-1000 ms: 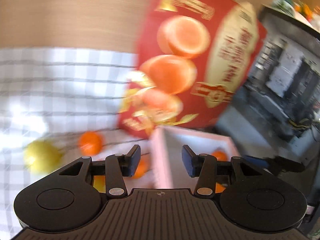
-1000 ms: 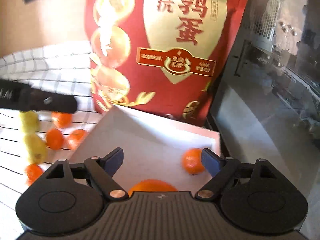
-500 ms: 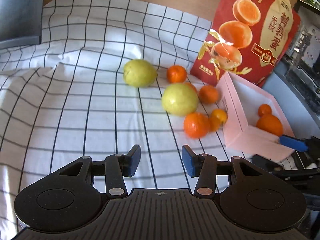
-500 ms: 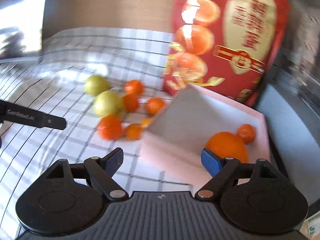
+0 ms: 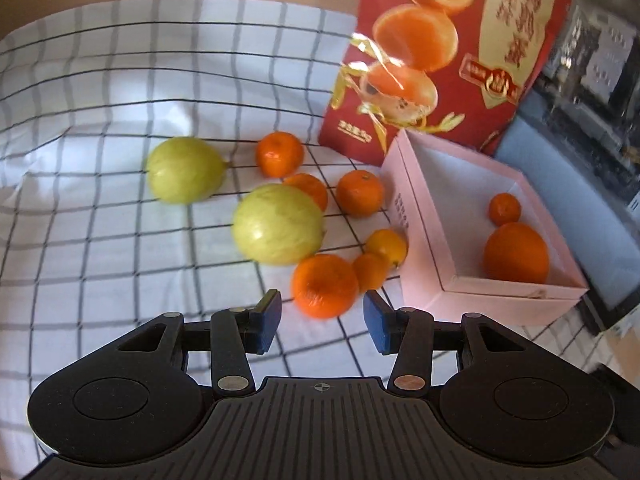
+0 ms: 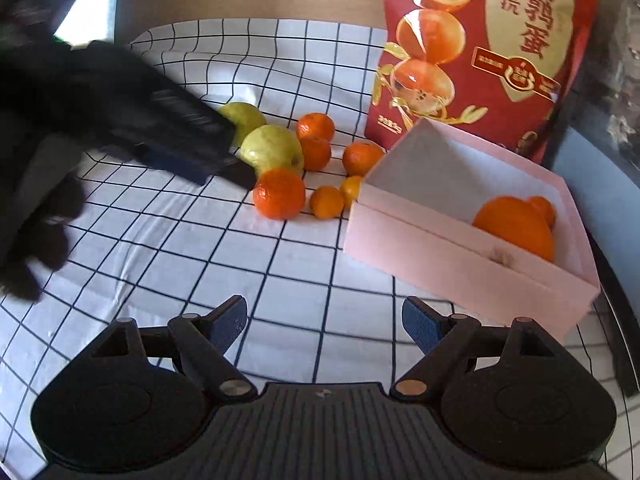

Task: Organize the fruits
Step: 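Grasp another tangerine with the left tool while the right tool grasps a green pear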

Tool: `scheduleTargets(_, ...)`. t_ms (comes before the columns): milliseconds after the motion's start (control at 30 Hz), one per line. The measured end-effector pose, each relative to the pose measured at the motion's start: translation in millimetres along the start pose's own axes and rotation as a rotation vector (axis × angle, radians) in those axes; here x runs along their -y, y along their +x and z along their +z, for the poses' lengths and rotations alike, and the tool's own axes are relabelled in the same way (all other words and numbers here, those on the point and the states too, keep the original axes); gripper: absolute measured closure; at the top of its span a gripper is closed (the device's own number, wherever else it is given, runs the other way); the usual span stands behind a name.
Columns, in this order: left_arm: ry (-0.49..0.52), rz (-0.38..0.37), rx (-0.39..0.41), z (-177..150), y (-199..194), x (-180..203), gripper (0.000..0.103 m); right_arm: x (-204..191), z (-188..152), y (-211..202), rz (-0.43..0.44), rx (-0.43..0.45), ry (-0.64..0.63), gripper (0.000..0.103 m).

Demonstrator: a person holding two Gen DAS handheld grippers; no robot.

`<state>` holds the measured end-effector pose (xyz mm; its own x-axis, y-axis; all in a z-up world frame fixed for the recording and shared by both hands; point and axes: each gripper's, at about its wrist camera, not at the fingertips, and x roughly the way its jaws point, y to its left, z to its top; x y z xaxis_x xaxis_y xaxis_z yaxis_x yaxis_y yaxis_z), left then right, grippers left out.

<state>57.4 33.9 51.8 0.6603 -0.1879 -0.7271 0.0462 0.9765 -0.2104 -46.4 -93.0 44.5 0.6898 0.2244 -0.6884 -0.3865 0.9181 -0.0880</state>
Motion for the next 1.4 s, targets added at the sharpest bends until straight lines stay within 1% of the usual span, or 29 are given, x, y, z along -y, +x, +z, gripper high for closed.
scheduleTargets(133, 0.036, 0.042, -0.024, 7, 22, 8, 0.053, 5, -12, -5, -0.031, -0.025, 0.005, 0.018)
scheduleTargets(167, 0.036, 0.042, -0.023, 8, 26, 9, 0.05, 7, -16, -5, -0.035, -0.034, 0.011, 0.018)
scheduleTargets(233, 0.037, 0.022, -0.016, 9, 31, 9, 0.052, 11, -21, -4, -0.041, -0.055, 0.026, 0.018)
scheduleTargets(333, 0.058, 0.038, -0.024, 9, 37, 12, 0.051, 13, -32, -3, -0.052, -0.088, 0.043, 0.018)
scheduleTargets(400, 0.06, 0.036, -0.019, 8, 37, 11, 0.052, 15, -36, -6, -0.055, -0.086, 0.057, 0.018)
scheduleTargets(500, 0.027, 0.009, -0.019, 3, 28, 5, 0.052, 16, -36, -8, -0.072, -0.084, 0.066, 0.018)
scheduleTargets(567, 0.009, -0.008, -0.019, -4, 19, 0, 0.052, 17, -34, -9, -0.077, -0.08, 0.065, 0.018)
scheduleTargets(667, -0.004, -0.009, -0.016, -20, 1, -9, 0.053, 16, -28, -8, -0.081, -0.063, 0.044, 0.018)
scheduleTargets(733, -0.027, -0.012, -0.013, -30, -11, -17, 0.053, 14, -20, -5, -0.076, -0.051, 0.022, 0.019)
scheduleTargets(767, -0.037, -0.009, -0.012, -35, -17, -20, 0.053, 12, -15, -3, -0.069, -0.045, 0.005, 0.023)
scheduleTargets(800, -0.046, -0.003, -0.01, -40, -23, -24, 0.053, 9, -9, 0, -0.061, -0.041, -0.015, 0.032)
scheduleTargets(867, -0.051, 0.023, -0.007, -47, -33, -31, 0.053, 2, 5, 6, -0.039, -0.031, -0.063, 0.043)
scheduleTargets(1033, -0.09, 0.076, -0.003, -58, -50, -55, 0.053, -17, 51, 23, 0.044, 0.036, -0.179, 0.043)
scheduleTargets(1067, -0.098, 0.085, -0.003, -59, -51, -59, 0.053, -19, 60, 27, 0.061, 0.046, -0.19, 0.041)
scheduleTargets(1100, -0.103, 0.092, -0.002, -59, -53, -63, 0.053, -22, 70, 34, 0.075, 0.053, -0.2, 0.037)
scheduleTargets(1200, -0.109, 0.105, -0.003, -60, -57, -69, 0.053, -25, 99, 59, 0.096, 0.065, -0.208, 0.032)
scheduleTargets(1233, -0.112, 0.101, -0.004, -62, -58, -70, 0.053, -26, 108, 69, 0.098, 0.061, -0.205, 0.031)
scheduleTargets(1300, -0.109, 0.097, -0.011, -63, -60, -70, 0.053, -26, 122, 89, 0.11, 0.046, -0.194, 0.025)
scheduleTargets(1400, -0.089, 0.097, -0.021, -64, -60, -68, 0.052, -32, 131, 119, 0.107, 0.021, -0.216, 0.025)
